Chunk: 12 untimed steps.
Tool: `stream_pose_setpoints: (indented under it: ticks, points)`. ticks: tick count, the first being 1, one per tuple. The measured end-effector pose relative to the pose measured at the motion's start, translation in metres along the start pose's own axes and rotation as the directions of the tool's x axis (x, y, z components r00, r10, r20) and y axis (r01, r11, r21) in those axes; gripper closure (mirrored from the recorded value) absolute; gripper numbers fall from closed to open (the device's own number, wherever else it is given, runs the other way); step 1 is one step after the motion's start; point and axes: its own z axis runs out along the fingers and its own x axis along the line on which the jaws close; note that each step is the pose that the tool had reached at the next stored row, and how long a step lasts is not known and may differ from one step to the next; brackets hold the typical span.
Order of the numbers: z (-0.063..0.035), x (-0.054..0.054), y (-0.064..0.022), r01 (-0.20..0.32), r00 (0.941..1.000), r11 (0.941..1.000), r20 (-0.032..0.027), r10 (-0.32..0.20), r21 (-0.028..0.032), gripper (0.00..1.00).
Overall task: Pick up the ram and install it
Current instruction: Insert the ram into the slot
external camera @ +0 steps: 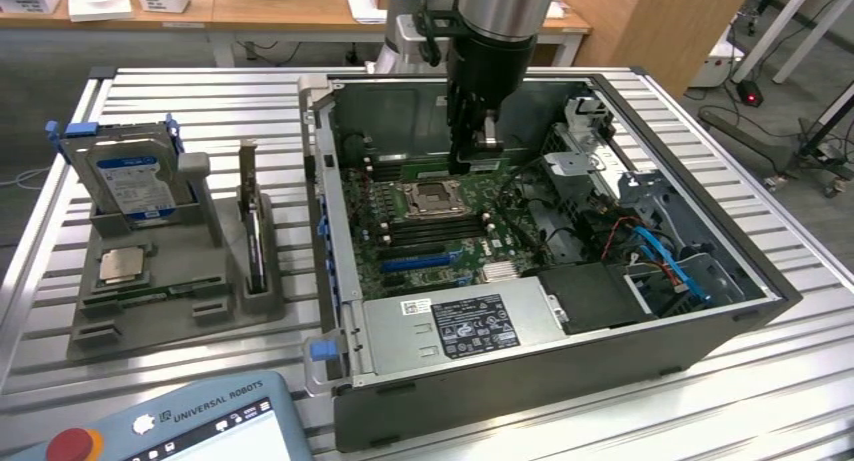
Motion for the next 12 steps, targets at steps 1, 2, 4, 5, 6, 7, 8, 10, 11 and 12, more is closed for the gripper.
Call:
stream_pose_setpoints:
  ticks: [1, 2, 4, 5, 6, 7, 8, 10, 11, 12]
  points:
    - [0.0, 0.0, 0.0, 0.0, 1.0, 1.0, 0.0, 0.0, 0.0, 0.87]
    - [0.0, 0.0, 0.0, 0.0, 1.0, 1.0, 0.0, 0.0, 0.0, 0.87]
    - [0.0007, -0.0001, 0.0, 0.0, 1.0, 1.0, -0.0001, 0.0, 0.0001, 0.87]
    - [0.0014, 0.0, -0.0001, 0.0, 1.0, 1.0, -0.001, 0.0, 0.0002, 0.87]
    - [0.0023, 0.0001, -0.0001, 0.0, 1.0, 1.0, -0.0024, 0.0, 0.0001, 0.87]
    - [0.0034, 0.0001, -0.0001, 0.0, 1.0, 1.0, -0.0037, 0.0, 0.0002, 0.87]
    - [0.0045, 0.0001, -0.0001, 0.0, 1.0, 1.0, -0.0051, 0.0, 0.0002, 0.87]
    - [0.0069, 0.0002, -0.0001, 0.0, 1.0, 1.0, -0.0078, 0.0, 0.0004, 0.87]
    - [0.0083, 0.0003, -0.0001, 0.0, 1.0, 1.0, -0.009, 0.0, 0.0005, 0.87]
    - [0.0099, 0.0003, -0.0001, 0.0, 0.9999, 1.0, -0.0101, 0.0, 0.0006, 0.87]
